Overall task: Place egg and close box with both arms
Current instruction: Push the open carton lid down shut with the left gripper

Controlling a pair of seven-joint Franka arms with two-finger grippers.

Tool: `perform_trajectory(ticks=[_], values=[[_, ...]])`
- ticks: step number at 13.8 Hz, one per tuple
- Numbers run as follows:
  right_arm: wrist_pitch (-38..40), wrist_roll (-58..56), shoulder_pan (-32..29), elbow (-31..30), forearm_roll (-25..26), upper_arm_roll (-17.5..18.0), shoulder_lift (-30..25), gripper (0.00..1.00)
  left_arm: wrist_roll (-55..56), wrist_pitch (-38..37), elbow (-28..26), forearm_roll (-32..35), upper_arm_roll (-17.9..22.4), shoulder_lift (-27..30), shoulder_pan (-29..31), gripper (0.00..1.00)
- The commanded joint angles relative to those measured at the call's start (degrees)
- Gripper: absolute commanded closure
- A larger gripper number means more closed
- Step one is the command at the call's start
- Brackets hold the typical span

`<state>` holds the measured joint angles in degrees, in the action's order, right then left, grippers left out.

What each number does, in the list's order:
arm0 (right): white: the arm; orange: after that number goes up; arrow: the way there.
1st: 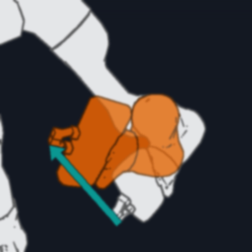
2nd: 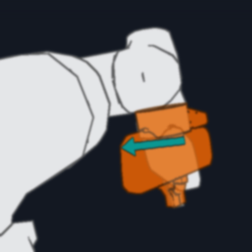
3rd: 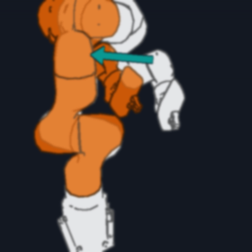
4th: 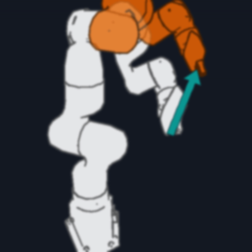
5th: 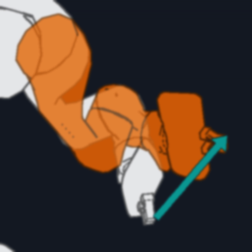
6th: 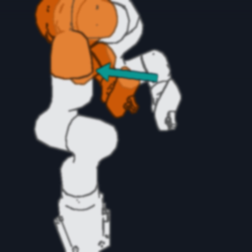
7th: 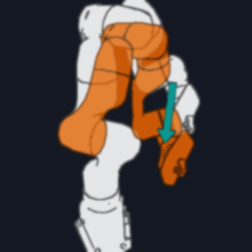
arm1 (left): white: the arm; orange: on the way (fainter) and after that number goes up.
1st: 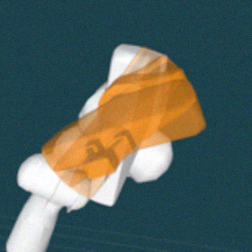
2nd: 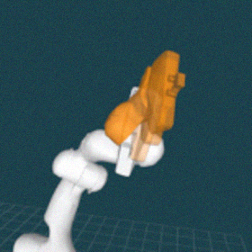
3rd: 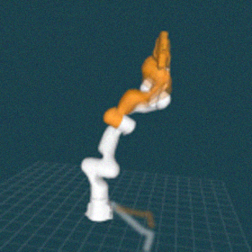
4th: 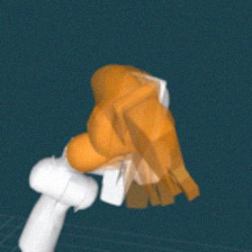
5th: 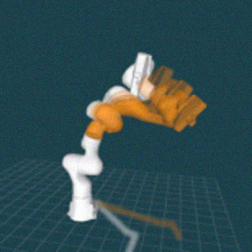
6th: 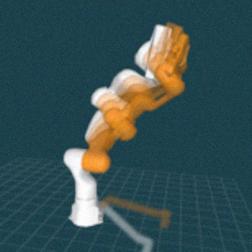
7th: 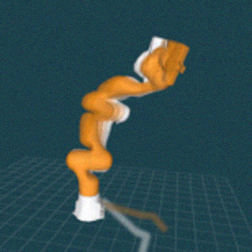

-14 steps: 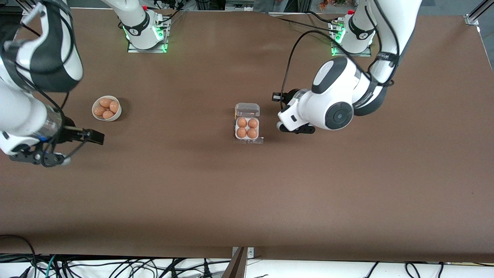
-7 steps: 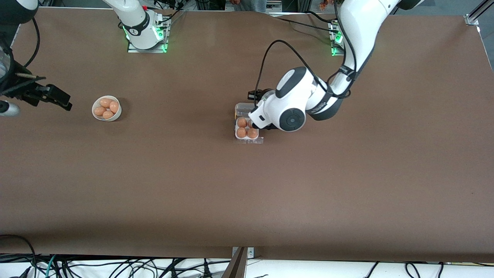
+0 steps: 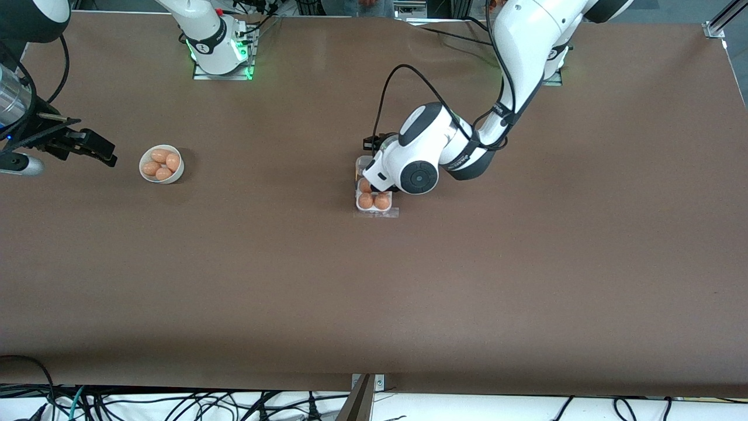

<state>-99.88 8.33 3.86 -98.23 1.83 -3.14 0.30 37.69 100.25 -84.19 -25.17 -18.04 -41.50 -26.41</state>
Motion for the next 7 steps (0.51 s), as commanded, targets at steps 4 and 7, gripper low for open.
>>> perform_trajectory(ticks=[4, 7], values=[[-0.41, -0.15, -0.61, -0.29, 0.54, 0.59, -0.65, 0.0, 3.61, 2.23, 2.19, -0.41, 1.78, -1.92, -1.89, 1.0], [-0.41, -0.24, -0.61, -0.29, 0.54, 0.59, -0.56, 0.0, 5.55, 5.12, 2.8, -0.32, 3.45, -1.92, -2.15, 1.0]])
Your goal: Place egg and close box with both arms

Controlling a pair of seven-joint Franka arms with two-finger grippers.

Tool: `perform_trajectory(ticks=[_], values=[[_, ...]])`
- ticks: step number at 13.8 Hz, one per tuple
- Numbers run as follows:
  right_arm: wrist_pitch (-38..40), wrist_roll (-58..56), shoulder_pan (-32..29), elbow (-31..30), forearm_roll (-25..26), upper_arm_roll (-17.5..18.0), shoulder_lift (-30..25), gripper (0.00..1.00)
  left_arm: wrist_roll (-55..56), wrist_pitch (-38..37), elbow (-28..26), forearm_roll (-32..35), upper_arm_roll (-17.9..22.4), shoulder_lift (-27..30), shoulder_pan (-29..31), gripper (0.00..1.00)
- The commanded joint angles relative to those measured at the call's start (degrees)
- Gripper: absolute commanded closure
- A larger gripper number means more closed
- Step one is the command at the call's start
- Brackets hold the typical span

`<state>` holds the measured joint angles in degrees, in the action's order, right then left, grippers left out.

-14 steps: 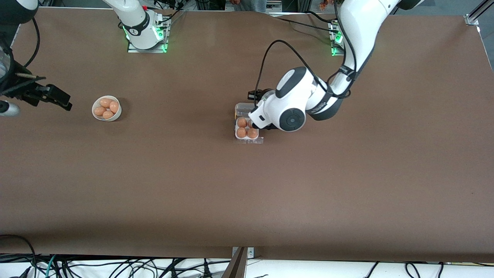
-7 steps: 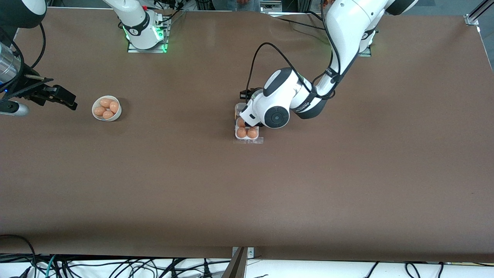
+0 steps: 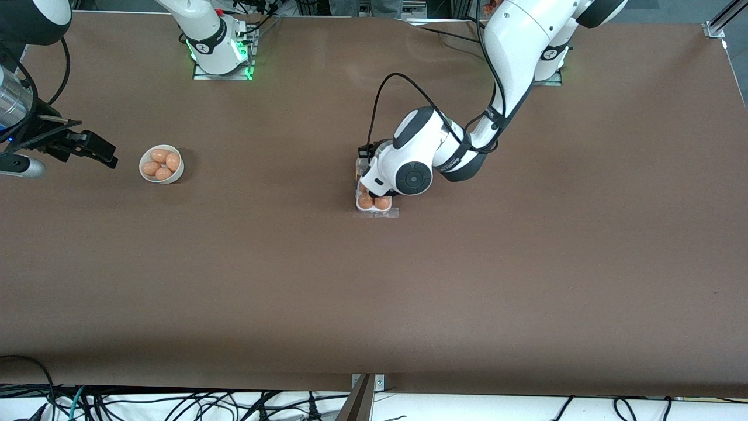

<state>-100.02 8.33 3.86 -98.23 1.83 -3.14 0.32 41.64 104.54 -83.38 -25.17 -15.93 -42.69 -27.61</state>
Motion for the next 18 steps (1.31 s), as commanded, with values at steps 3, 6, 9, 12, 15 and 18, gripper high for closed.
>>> perform_trajectory(ticks=[3, 6, 9, 12, 15, 18], values=[[-0.26, -0.24, -0.61, -0.3, 0.54, 0.59, -0.49, 0.0, 2.39, 2.5, 2.08, -0.32, 2.38, -0.73, -1.05, 1.0], [-0.26, -0.24, -0.61, -0.3, 0.45, 0.59, -0.58, 0.0, 2.66, 4.53, 2.43, -0.23, 2.92, -0.73, -1.05, 1.0], [-0.26, -0.24, -0.61, -0.3, 0.45, 0.59, -0.49, 0.0, 3.1, 4.53, 5.15, 3.36, 3.62, -0.56, -0.96, 1.0], [-0.26, -0.24, -0.61, -0.3, 0.54, 0.59, -0.49, 0.0, 2.84, 3.48, 8.66, 8.53, 5.11, 0.67, 1.31, 0.95], [-0.26, -0.24, -0.61, -0.3, 0.45, 0.59, -0.49, 0.0, -0.22, -1.95, 12.0, 22.4, 5.99, 3.92, 5.26, 0.71], [-0.26, -0.24, -0.61, -0.21, 0.45, 0.68, -0.41, 0.0, -12.76, -9.34, 15.52, 29.63, 5.91, 5.59, 11.76, 0.32]])
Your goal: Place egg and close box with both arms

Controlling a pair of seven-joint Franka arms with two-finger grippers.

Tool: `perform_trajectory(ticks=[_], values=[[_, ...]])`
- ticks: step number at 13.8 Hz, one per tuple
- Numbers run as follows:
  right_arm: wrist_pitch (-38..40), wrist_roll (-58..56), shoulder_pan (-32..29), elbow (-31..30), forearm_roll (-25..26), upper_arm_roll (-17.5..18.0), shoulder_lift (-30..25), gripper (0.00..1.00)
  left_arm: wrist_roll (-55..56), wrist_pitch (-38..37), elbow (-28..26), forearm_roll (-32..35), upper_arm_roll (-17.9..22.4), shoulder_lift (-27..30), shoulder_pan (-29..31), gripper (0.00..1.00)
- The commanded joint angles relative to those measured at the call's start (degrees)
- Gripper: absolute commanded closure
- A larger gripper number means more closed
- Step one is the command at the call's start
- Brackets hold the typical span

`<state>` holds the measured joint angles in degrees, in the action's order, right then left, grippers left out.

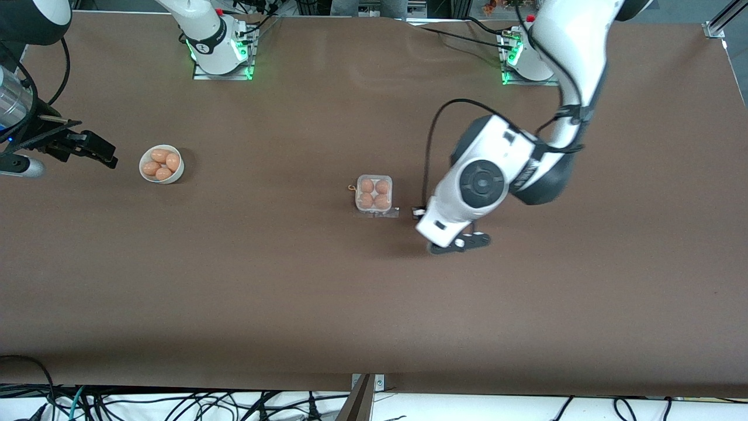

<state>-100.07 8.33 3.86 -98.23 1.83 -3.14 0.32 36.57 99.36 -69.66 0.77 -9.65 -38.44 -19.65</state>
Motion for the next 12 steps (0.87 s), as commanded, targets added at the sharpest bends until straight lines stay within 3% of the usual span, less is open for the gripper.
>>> perform_trajectory(ticks=[1, 3, 6, 9, 12], values=[[-0.21, -0.24, -0.61, -0.21, 0.45, 0.68, -0.41, 0.0, -12.01, -4.95, 2.41, 4.24, -0.11, 2.13, 6.0, 0.19], [-0.21, -0.24, -0.61, -0.21, 0.45, 0.68, -0.41, 0.0, -18.53, -5.05, 2.51, 4.24, -0.2, 3.11, 11.27, 0.01], [-0.21, -0.24, -0.61, -0.21, 0.45, 0.68, -0.41, 0.0, -22.68, -5.05, 2.51, 7.22, -0.2, 5.74, 15.42, 0.0], [-0.21, -0.24, -0.61, -0.21, 0.45, 0.68, -0.41, 0.0, -22.6, -5.23, 2.6, 13.11, -0.28, 6.27, 15.52, 0.0], [-0.21, -0.24, -0.61, -0.21, 0.45, 0.59, -0.41, 0.0, -22.69, -5.66, 2.6, 13.21, -0.11, 8.46, 16.04, 0.0]])
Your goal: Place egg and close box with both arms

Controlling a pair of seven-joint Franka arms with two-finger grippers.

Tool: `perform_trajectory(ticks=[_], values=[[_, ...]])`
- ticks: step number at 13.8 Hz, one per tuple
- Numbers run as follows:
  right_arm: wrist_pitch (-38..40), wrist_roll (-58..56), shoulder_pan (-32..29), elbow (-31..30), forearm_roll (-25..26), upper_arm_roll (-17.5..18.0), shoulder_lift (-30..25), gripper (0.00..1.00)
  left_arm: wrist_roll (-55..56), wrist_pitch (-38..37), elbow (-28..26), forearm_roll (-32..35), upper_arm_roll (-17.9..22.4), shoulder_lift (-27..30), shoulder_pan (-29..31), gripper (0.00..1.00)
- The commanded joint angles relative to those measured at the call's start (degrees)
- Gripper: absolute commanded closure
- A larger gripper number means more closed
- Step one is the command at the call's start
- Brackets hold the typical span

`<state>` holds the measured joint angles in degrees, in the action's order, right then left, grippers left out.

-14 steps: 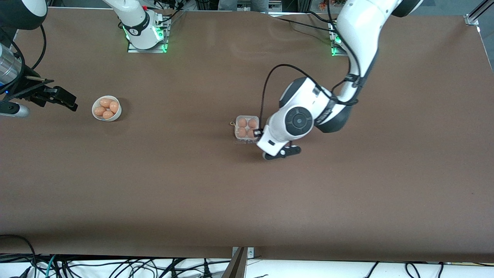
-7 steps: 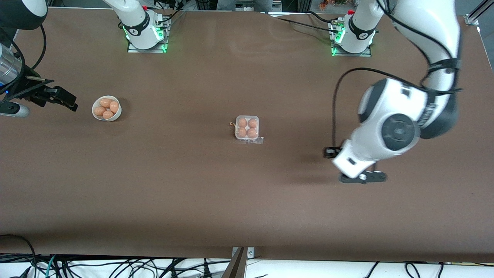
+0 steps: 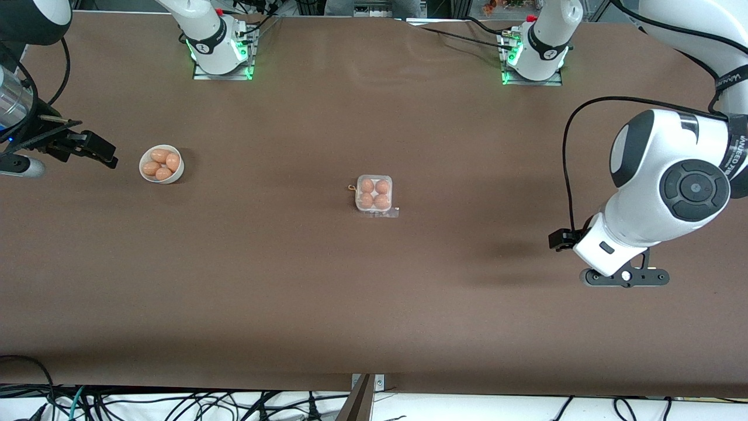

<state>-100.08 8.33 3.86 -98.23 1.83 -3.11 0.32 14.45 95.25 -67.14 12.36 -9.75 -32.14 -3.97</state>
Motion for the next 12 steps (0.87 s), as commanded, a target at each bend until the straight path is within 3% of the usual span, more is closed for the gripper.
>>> perform_trajectory(ticks=[1, 4, 8, 12], values=[[-0.2, -0.24, -0.61, -0.21, 0.45, 0.64, -0.41, 0.0, -0.73, -1.56, 0.08, 1.26, -0.1, 3.21, 1.07, 0.0], [-0.11, -0.24, -0.61, -0.21, 0.45, 0.65, -0.41, 0.0, -9.57, -1.12, -4.12, 1.0, 0.6, 6.89, 2.39, 0.0], [-0.11, -0.24, -0.61, -0.21, 0.45, 0.56, -0.41, 0.0, -15.24, -0.77, -11.16, -11.01, 11.3, 15.5, 1.16, 0.0], [-0.03, -0.24, -0.61, -0.21, 0.45, 0.56, -0.41, 0.0, -15.06, -1.12, -20.64, -11.57, 13.97, 24.74, 1.34, 0.0]])
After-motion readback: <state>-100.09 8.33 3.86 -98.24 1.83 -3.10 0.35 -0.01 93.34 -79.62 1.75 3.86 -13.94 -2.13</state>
